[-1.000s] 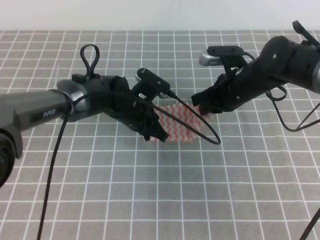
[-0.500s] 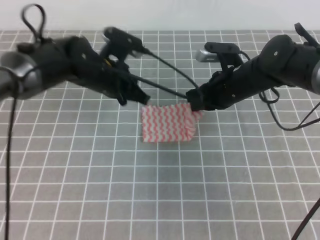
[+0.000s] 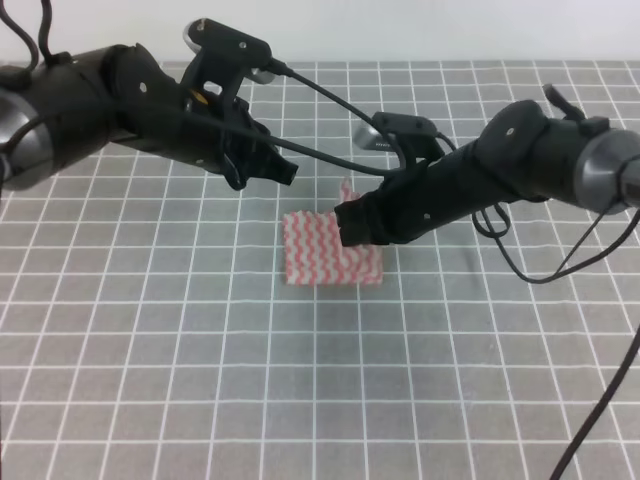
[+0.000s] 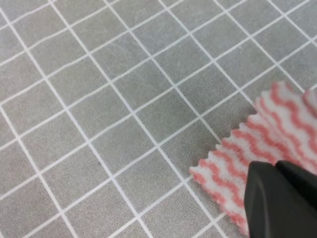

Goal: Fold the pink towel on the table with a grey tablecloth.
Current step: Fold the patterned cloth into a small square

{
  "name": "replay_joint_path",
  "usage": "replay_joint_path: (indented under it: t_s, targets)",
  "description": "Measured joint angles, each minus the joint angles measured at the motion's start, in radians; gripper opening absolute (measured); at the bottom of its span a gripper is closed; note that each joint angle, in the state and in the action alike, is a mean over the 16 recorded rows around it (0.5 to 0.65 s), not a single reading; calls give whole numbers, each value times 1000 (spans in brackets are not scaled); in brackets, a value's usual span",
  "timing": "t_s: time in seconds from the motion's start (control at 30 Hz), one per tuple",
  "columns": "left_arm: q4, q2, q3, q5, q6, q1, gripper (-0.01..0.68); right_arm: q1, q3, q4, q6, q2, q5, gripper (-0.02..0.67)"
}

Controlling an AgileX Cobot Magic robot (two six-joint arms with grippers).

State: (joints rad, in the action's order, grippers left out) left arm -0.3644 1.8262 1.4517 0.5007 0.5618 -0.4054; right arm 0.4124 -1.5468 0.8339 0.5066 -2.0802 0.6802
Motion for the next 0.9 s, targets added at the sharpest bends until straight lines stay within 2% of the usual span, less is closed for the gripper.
replay_joint_path:
  t_s: [0.53, 0.7, 0.9]
  targets:
    - [-1, 0, 0, 0, 1, 0, -2, 19, -111, 38, -2, -95, 87, -11]
    - [0, 0, 0, 0, 1, 0, -2, 19, -116, 67, -3, -111, 108, 19]
    - [-1, -2, 0, -1, 2, 0, -2, 19, -117, 130, 17, -122, 123, 90]
